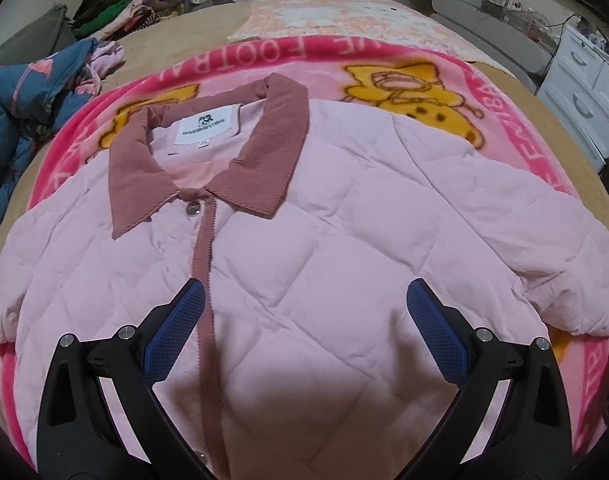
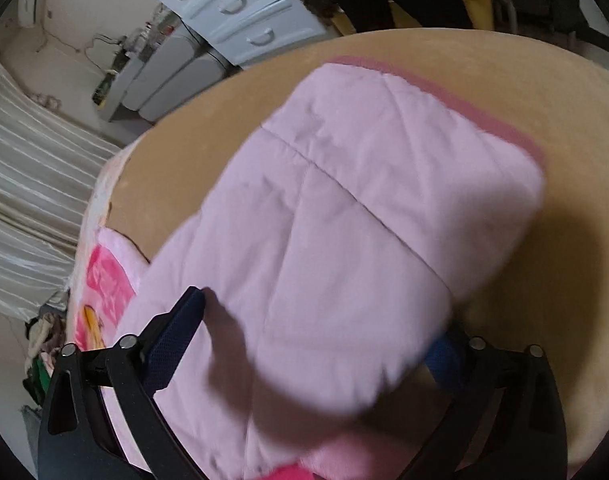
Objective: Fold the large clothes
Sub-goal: 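Grasp the sleeve cuff with the right tool and lift it, then carry the held sleeve across the jacket body with the right tool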
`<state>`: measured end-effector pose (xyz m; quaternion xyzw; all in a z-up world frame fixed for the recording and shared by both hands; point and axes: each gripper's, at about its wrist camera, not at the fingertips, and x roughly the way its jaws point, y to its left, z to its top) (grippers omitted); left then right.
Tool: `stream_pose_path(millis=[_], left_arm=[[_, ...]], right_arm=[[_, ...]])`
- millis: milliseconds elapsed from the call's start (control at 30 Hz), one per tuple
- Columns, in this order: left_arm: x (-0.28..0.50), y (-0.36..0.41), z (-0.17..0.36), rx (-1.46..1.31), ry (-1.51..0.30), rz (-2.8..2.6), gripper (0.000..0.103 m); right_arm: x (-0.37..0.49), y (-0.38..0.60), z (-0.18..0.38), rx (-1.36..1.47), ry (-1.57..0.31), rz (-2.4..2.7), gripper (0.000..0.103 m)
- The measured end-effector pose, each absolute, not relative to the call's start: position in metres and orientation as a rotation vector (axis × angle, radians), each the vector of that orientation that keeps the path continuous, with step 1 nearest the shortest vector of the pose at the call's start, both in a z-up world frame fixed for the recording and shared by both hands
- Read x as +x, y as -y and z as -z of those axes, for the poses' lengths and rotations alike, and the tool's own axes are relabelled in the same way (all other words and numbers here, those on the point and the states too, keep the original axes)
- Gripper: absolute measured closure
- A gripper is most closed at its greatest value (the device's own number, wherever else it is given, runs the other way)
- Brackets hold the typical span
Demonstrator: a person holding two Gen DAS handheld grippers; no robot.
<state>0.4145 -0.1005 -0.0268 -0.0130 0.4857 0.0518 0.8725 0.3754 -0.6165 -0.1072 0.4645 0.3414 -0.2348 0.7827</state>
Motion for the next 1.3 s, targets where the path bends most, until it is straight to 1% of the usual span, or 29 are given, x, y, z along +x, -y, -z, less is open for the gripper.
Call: stream_pose_path(millis=[33, 67, 100, 133, 233, 400, 533, 633, 1000, 1300], left_arm=[[0.413, 0.098, 0.024, -0.027, -1.011, -0.108, 0.008], [0.412, 0.096, 0.022, -0.025, -1.005, -0.108, 0.008], [0.410, 0.094, 0.019, -0.022, -1.000, -0.109, 0.008], [0.409, 0.093, 0.017, -0.020, -0.996, -0.111, 0.008], [0.403, 0.086, 0.009, -0.022, -0.985, -0.110, 0.008], [0.390, 0.069, -0.009, -0.022, -0.952, -0.115, 0.008], [0.381, 0.051, -0.024, -0.029, -0.940, -0.126, 0.008], [0.372, 0.031, -0.043, -0.016, -0.914, -0.141, 0.008], [0.351, -0.013, -0.083, -0.082, -0.846, -0.152, 0.008], [0.339, -0.045, -0.101, -0.141, -0.801, -0.148, 0.008]], right_arm=[[0.375, 0.618, 0.108, 1.000, -0.722, 0.506, 0.034], [0.373, 0.621, 0.109, 1.010, -0.700, 0.488, 0.044], [0.373, 0.624, 0.110, 1.031, -0.681, 0.449, 0.061], [0.375, 0.624, 0.108, 1.028, -0.678, 0.400, 0.073], [0.379, 0.614, 0.086, 0.916, -0.652, 0.377, 0.085], [0.376, 0.582, 0.024, 0.784, -0.525, 0.262, 0.087], [0.376, 0.540, -0.031, 0.620, -0.454, 0.177, 0.087], [0.375, 0.503, -0.061, 0.527, -0.433, 0.118, 0.087], [0.386, 0.393, -0.139, 0.299, -0.436, -0.045, 0.088], [0.382, 0.320, -0.175, 0.197, -0.418, -0.115, 0.088]])
